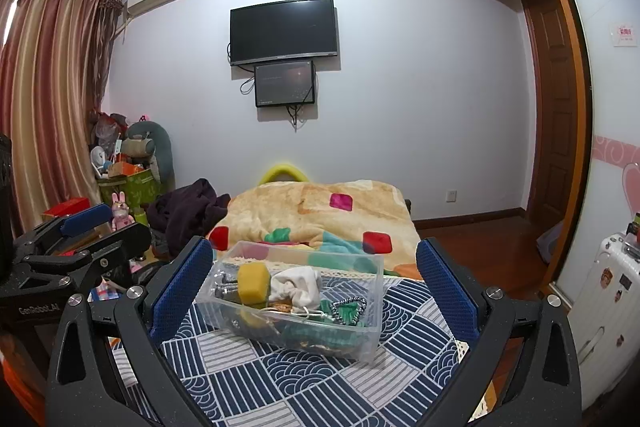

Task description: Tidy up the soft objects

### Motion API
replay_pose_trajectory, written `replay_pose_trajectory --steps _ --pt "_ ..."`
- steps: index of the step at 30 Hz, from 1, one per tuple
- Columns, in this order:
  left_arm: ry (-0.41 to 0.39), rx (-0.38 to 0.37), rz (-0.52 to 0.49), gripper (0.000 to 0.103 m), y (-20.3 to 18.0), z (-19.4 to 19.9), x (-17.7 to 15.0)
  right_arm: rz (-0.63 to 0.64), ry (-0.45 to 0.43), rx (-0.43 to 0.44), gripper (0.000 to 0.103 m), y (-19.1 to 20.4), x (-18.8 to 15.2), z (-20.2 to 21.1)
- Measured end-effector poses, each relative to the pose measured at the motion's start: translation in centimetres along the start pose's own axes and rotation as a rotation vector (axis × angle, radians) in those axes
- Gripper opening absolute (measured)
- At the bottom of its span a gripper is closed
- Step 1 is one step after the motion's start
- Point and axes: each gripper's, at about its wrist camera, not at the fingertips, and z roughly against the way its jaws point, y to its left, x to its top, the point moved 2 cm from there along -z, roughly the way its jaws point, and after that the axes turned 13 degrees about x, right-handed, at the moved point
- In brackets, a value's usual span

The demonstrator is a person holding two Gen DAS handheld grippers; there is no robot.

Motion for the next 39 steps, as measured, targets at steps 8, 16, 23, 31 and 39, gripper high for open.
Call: replay_pose_trajectory --steps 8,16,23,31,39 --pt "0.011 -0.010 0.008 0.103 0.11 0.03 -0.15 -0.002 0.001 0.001 0.102 -0.01 -0.02 0.03" --pt "0.008 -0.014 0.007 0.103 0.12 -0.02 -0.02 -0.001 0.001 0.001 0.102 -0.02 -0.02 0.04" --pt "0.012 -0.016 0.008 0.103 0.05 0.16 -0.03 -0.002 0.000 -0.001 0.102 0.00 0.06 0.10" --pt "0.022 -0.014 0.004 0.103 -0.05 -0.12 -0.06 -0.010 0.006 -0.003 0.102 -0.50 -0.23 0.02" --pt "0.022 -0.023 0.005 0.103 0.00 0.02 -0.18 -0.009 0.009 -0.003 0.102 -0.54 -0.17 -0.06"
